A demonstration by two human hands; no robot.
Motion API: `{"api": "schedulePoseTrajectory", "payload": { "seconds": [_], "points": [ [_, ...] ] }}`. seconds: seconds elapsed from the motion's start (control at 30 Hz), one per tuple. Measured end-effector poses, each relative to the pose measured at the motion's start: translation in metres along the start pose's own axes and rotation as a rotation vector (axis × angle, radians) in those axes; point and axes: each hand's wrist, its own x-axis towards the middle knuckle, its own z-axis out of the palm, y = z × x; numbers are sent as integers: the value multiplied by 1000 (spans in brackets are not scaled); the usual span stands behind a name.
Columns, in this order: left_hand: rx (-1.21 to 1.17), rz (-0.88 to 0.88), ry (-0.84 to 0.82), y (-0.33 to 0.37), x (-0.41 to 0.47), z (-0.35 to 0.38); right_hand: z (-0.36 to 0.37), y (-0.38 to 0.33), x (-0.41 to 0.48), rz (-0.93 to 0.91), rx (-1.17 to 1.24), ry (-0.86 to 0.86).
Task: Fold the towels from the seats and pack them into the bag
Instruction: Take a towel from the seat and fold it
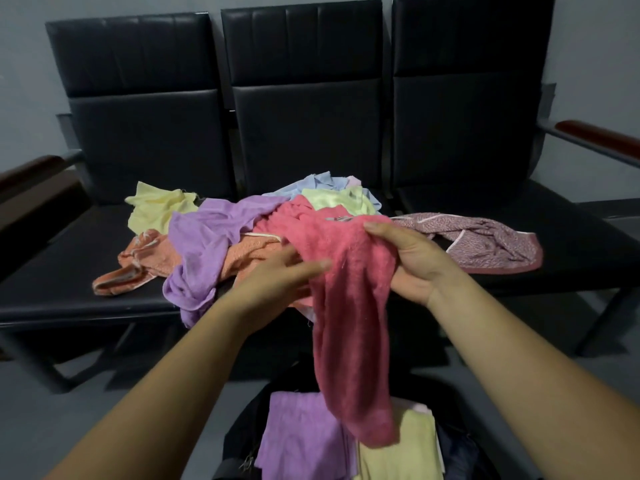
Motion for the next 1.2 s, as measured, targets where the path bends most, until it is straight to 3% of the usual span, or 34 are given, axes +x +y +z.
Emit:
{"api": "schedulePoseTrajectory", "payload": {
  "seconds": [0.07,0.13,0.23,0.33,0.5,0.63,0.73,0.87,0.93,1.03,1.1,1.2],
  "points": [
    [109,-44,-41,-12,-2,2,2,-1,3,-5,-1,25],
    [68,-39,-26,-15,-3,4,2,-4,3,11,8,69],
    [-156,-9,26,-7,-2,5,-4,-10,0,23,-8,159],
    [-349,-26,117,-2,-2,13,-13,-12,-4,4,-180,252],
    [-576,-1,169,14,-2,29,-13,-14,-19,73,135,-58],
    [-701,39,189,20,0,20,-15,-3,-24,99,-234,-234],
    [-542,45,254,22,0,9,-14,0,-23,58,-288,-82],
    [16,131,274,26,-5,-14,-14,-11,-20,-67,-188,41],
    [156,120,245,25,-7,-23,-13,-13,-21,-97,-216,83],
    [99,84,240,23,-10,-25,-7,-13,-20,-114,-212,100],
    [22,66,141,23,-10,-25,-3,-16,-19,-134,-149,113],
    [125,70,129,25,-10,-24,-4,-28,-19,-169,-78,68]
  ]
}}
